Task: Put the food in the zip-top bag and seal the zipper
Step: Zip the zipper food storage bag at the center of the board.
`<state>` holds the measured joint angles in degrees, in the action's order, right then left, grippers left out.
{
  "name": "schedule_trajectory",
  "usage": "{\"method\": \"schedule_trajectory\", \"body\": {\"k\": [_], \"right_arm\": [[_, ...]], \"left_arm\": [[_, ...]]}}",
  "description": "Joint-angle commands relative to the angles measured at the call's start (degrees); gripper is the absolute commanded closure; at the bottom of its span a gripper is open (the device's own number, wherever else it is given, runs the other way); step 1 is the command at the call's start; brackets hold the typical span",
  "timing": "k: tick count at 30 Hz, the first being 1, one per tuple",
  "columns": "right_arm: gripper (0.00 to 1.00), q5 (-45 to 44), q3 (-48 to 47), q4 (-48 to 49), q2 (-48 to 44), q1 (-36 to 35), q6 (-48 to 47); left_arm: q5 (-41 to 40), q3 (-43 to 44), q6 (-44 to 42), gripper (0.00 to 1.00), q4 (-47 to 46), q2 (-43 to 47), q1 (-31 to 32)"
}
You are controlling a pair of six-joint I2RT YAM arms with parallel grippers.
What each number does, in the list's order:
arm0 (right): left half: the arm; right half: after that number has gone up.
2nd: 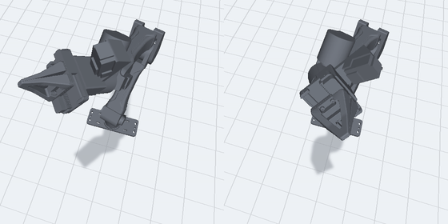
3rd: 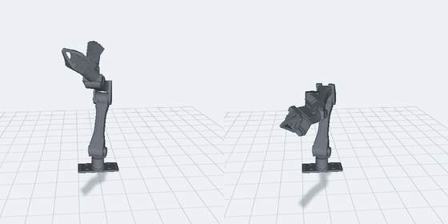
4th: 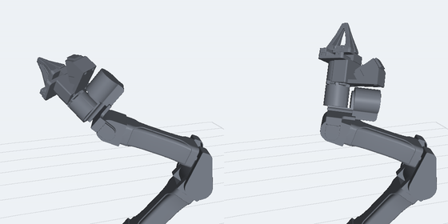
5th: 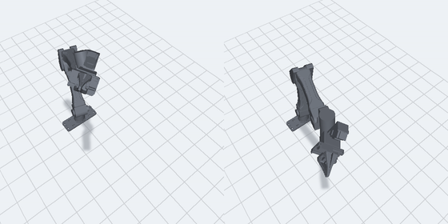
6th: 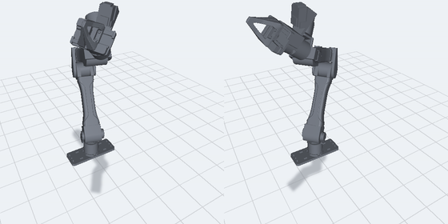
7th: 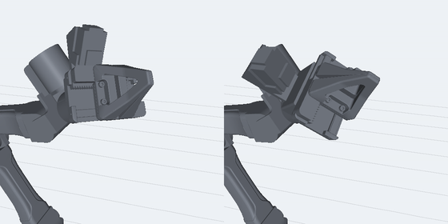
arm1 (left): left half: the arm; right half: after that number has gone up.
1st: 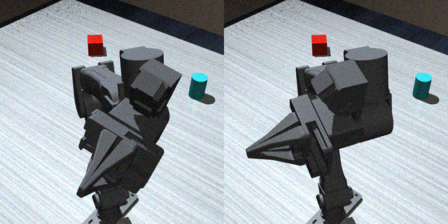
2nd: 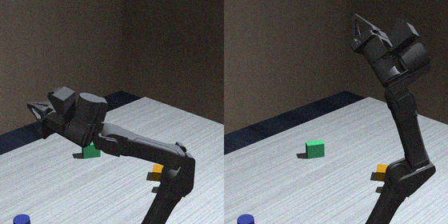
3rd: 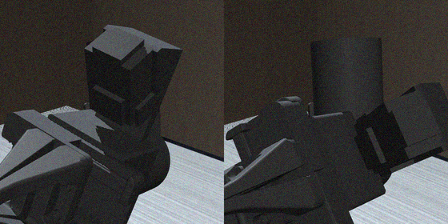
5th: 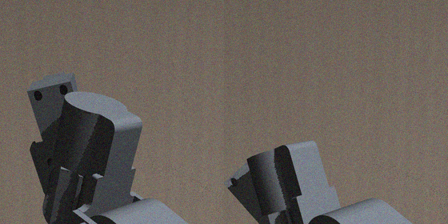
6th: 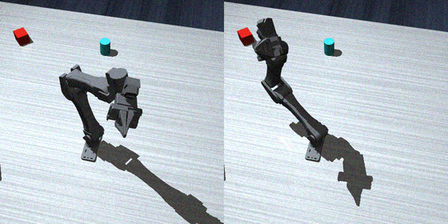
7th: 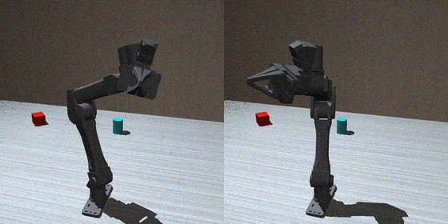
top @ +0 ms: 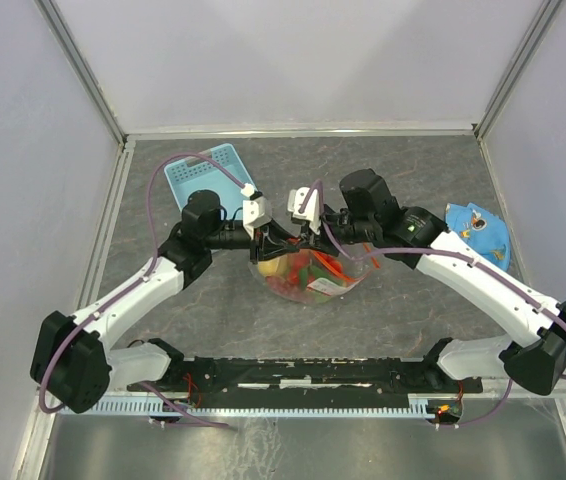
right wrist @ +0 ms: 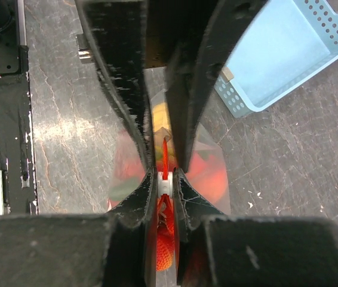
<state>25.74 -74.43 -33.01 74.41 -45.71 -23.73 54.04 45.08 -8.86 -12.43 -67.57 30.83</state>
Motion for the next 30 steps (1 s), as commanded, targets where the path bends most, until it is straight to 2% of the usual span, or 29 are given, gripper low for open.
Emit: {"method": "schedule_trajectory", "body": {"k": [1,4,5,21,30], "right_arm": [[0.98,2.05,-0.77,4.53,-2.39,0.1,0.19],[0.98,1.44,-1.04,3.63,-2.17,0.1,-0.15],[0.98,0.96,-1.05,3.05,-2.17,0.1,-0.39],[0.98,-11.76,0.26,-7.48,-5.19,0.1,-0.89],[0.98,-16.72,0.88,-10.8,-6.74,0.09,1.32]], "left_arm": [[4.43,3.69,-1.44,0.78,-1.32,-1.24,-0.07],[4.93,4.11,-2.0,0.97,-0.22,-1.54,0.01],[4.75,4.11,-2.18,0.97,0.28,-1.33,-0.06],[-22.68,-4.37,9.78,0.97,-7.26,7.17,-0.41],[-31.46,-6.36,11.21,0.97,-7.93,8.71,-0.51]]}}
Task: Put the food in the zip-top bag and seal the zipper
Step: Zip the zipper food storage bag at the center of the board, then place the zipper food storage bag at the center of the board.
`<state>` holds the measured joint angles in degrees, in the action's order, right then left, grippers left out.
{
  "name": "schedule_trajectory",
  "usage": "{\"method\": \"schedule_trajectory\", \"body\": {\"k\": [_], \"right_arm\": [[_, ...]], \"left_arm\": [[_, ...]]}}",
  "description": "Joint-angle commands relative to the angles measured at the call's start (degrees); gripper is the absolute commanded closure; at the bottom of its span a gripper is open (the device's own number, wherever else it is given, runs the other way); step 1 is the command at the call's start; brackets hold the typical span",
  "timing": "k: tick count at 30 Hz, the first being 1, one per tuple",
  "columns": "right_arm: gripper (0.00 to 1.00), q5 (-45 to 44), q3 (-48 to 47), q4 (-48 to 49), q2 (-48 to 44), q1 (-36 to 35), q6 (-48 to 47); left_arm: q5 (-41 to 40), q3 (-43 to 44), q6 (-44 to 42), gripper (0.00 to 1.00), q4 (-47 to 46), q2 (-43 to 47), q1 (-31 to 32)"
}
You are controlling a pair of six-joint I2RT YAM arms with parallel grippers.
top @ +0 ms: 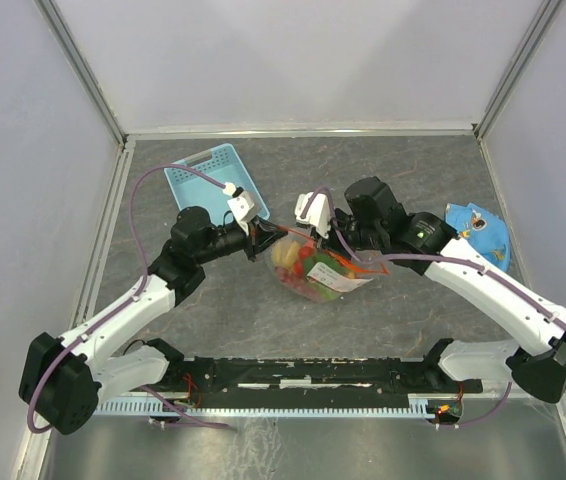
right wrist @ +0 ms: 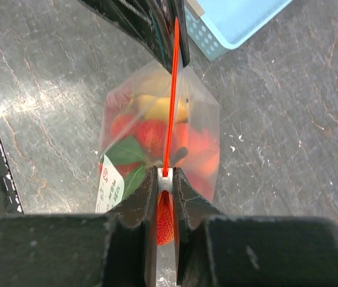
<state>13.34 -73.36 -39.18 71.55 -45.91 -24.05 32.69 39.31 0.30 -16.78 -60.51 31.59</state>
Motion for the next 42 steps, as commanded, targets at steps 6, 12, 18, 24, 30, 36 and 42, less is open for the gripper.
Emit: {"method": "schedule_trajectory", "body": {"k": [6,12,18,24,30,36,42], "right_arm": [[0.98,-8.49,-0.07,-7.33,-5.02,0.29,3.48],[0.98,-13.52,1.17,-10.53,-6.52,0.28,5.52],[0.98,-18.44,3.52,-13.16,-9.17,0.36,8.15],[0.98,-22.66,5.65,-15.6,-11.91,0.55,11.03],[0.98,-28.06,7.79,-17.18,-16.11,0.94,13.24],[0.98,-29.54,9.2,-10.89,-17.11,1.43,13.96],[0.98,-40.36,7.88,0.89,-12.68,5.33,14.37]], "left_arm": [[-14.37,-0.87,2.8,0.97,-3.53,0.37,-1.23],[-19.16,-0.82,4.14,0.97,-3.93,-1.25,-1.75],[-21.37,-1.06,5.42,0.97,-5.42,-3.17,-2.64],[-22.35,-0.96,7.35,0.97,-6.32,-5.75,-4.85],[-21.5,0.67,9.81,0.97,-6.34,-8.77,-8.06],[-15.42,6.21,11.54,0.97,-6.95,-14.72,-8.17],[-9.67,16.26,14.52,0.97,-9.24,-21.48,-7.95]]}}
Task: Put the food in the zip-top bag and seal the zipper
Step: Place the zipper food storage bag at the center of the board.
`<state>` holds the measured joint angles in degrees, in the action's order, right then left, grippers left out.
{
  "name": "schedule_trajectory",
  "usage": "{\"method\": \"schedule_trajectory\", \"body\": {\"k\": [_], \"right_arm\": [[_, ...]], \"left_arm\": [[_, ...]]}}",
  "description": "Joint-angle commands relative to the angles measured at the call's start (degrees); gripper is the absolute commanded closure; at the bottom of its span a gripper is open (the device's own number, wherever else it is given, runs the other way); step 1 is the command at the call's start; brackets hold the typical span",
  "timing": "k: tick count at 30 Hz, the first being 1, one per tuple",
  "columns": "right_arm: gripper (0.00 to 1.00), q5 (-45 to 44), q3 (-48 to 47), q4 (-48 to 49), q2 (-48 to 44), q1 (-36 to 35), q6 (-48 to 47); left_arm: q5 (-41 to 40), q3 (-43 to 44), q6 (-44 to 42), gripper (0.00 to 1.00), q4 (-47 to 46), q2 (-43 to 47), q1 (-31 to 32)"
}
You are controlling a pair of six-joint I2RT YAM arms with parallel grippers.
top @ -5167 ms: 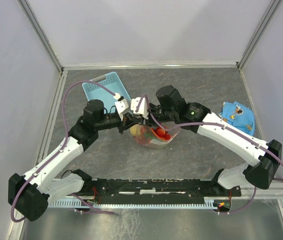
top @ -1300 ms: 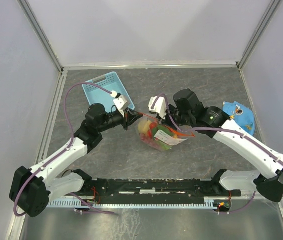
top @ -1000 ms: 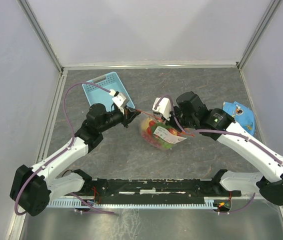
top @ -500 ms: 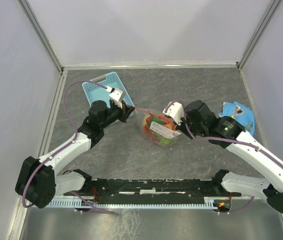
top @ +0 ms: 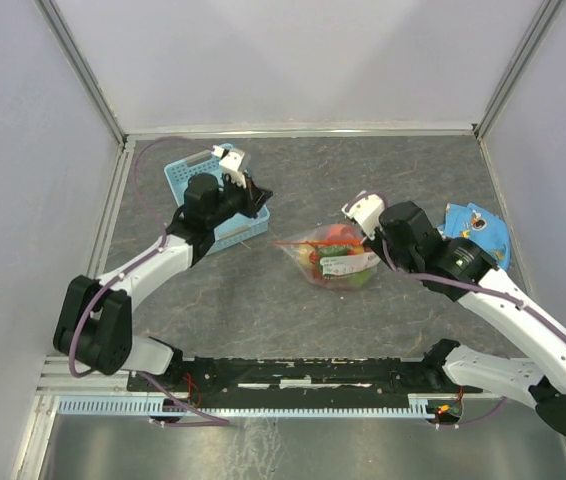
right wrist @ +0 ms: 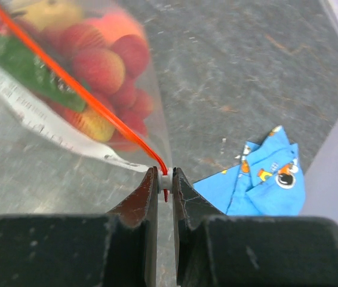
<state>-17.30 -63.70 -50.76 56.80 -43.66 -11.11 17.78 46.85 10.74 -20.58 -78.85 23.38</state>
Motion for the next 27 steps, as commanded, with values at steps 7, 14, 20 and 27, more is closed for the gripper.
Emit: {"method": "schedule_trajectory", "body": {"k": [7,14,20,27], "right_arm": [[0.87,-5.74,-2.7,13.83,2.35,4.41,3.47],[0.5,-4.6,6.04,14.33,-8.35,4.52,8.51],[0.36,-7.19,10.37,13.07,-18.79,4.52,12.04],[0.01,-14.99,13.41,10.0,-32.17,4.48,15.94]], "left_arm": [[2.76,11.69,8.38,0.71,-2.33,-1.5,0.27],[-10.76,2.08,13.38,0.45,10.34,17.71,0.23],[-17.85,3.45,12.46,0.33,28.1,33.92,0.22],[-26.41,2.56,9.43,0.12,39.36,52.69,0.22]]}}
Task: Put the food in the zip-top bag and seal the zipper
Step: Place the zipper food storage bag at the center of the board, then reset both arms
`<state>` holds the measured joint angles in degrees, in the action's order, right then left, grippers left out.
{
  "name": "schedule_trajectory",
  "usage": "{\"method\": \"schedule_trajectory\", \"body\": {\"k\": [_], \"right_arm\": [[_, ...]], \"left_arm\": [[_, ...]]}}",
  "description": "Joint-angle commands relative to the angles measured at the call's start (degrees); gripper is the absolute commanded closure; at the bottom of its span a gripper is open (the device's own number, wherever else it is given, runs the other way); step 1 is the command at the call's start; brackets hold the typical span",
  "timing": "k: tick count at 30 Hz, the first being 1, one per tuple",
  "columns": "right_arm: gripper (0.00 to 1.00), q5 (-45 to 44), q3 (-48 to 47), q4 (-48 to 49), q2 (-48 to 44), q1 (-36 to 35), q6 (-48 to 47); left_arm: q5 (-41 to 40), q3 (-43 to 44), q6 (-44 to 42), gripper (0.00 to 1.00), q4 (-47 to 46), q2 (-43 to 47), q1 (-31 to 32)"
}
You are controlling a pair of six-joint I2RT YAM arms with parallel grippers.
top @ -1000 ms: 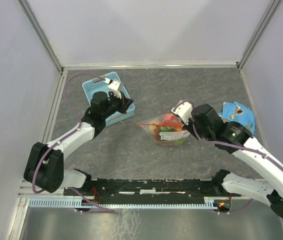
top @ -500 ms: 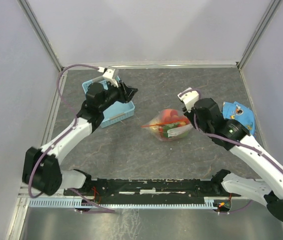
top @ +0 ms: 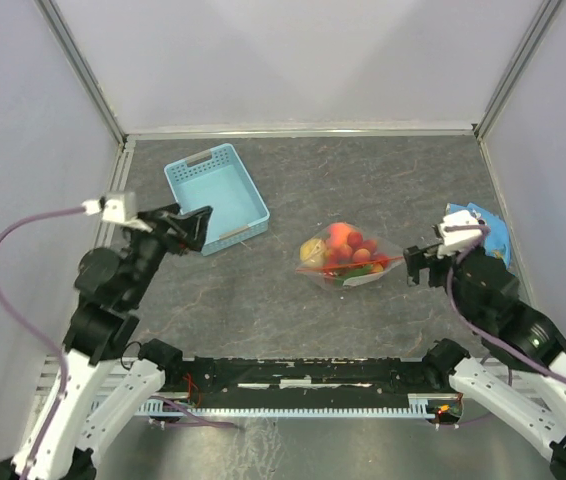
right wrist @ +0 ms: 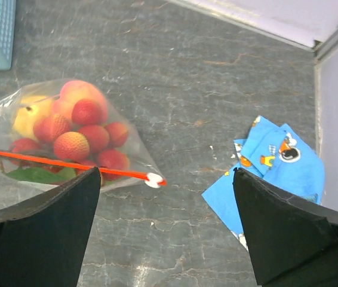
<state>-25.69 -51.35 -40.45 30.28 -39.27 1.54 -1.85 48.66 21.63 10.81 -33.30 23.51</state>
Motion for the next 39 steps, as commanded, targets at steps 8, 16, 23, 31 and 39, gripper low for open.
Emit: {"method": "schedule_trajectory", "body": {"k": [8,16,23,31,39], "right_arm": [[0.01,-17.08,5.38,0.23,-17.86,0.07,9.01],[0.01,-20.11,5.59,0.02,-22.3,0.06,12.76],[0.01,-22.34,5.62,0.18,-22.97,0.1,12.61],[0.01,-23.99,5.47,-0.33,-20.8,0.12,12.21],[0.01,-24.58,5.82,-0.51,-21.66,0.13,12.13]], "left_arm": [[-13.99,-4.34,-6.47,0.0,8.2,23.66,0.07],[-20.22,-11.81,-8.54,0.0,4.04,29.95,0.02],[-20.13,-12.03,-7.23,0.0,6.17,29.25,-0.1],[-18.05,-12.5,-8.21,0.0,5.19,29.71,-0.42],[-18.45,-12.18,-8.2,0.0,5.58,29.13,-0.73]]}}
